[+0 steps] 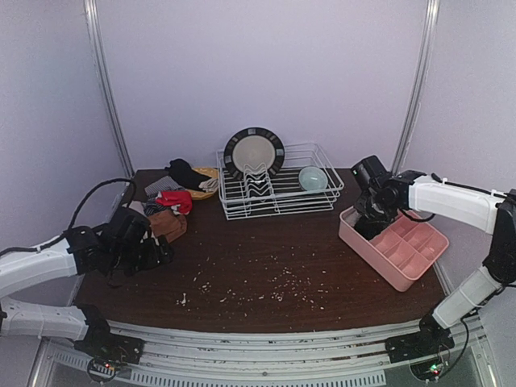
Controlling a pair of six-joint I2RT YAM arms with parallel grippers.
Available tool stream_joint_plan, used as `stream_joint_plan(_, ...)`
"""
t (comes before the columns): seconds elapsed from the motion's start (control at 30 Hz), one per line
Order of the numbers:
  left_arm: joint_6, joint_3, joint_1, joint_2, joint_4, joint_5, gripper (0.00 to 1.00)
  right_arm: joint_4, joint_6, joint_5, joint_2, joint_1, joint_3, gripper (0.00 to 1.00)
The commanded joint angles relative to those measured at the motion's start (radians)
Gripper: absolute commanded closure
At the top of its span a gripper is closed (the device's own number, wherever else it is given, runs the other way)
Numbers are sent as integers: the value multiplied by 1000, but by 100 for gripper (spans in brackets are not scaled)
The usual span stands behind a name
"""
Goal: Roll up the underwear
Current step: Adjust the underwear in the storage box.
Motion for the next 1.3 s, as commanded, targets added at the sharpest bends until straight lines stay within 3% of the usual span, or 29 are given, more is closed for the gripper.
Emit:
stream_joint_plan(0.0, 16, 38, -2, 6, 28, 11, 2, 10, -32, -5, 51, -37, 19, 84)
stream_joint_plan(0.53, 5, 23, -2, 4, 23, 11, 2, 135, 10, -65, 164, -129, -137, 88)
stream_joint_plan(0.87, 3, 11, -2, -7, 21, 14, 2, 165, -2, -118, 228, -136, -133, 86)
stream_joint_plan(1.27, 26, 29, -2, -41, -17, -32, 2, 27, -132, -88, -84, -114, -6, 49)
